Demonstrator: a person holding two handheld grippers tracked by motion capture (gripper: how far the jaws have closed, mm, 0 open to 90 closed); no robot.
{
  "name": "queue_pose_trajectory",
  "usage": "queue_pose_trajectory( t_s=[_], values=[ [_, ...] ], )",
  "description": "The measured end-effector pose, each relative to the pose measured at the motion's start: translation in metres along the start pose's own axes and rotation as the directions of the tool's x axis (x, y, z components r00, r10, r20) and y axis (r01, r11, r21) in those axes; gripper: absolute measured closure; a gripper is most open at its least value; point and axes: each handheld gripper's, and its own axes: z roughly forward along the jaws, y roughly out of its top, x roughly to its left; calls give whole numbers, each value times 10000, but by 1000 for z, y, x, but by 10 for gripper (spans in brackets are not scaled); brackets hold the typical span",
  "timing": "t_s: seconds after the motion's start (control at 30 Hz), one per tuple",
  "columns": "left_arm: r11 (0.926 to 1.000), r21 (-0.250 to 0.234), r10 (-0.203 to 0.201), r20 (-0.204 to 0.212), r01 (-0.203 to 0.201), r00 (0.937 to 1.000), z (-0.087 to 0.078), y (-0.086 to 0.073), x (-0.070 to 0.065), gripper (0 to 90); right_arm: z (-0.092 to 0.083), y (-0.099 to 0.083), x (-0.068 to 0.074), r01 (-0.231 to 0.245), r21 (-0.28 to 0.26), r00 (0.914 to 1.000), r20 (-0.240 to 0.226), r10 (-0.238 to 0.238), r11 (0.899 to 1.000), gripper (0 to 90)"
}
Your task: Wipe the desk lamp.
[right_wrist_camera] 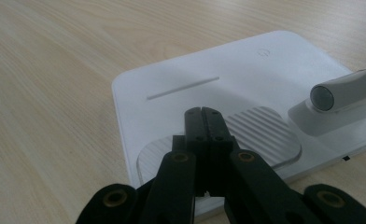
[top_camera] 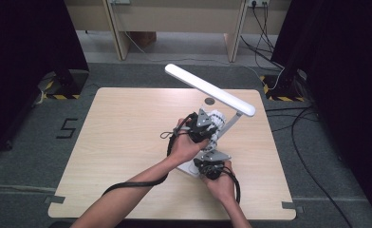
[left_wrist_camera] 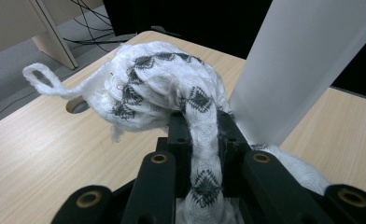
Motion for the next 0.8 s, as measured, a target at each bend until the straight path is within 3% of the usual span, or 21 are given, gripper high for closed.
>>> queue_pose_trajectory(
  t_s=[0.37,0.43,0.8],
  values=[
    [9999,146,-70,5,70,10000,4,-11,1,789,0,0,0,31,-1,10000,3,-31,10000,900],
    [9998,201,-62,9,62,10000,5,-13,1,789,-1,0,2,-252,173,9997,-26,252,9995,900],
    [9995,250,-179,43,178,9998,8,-17,4,790,-1,0,2,-279,150,9996,-48,279,9995,900]
  ],
)
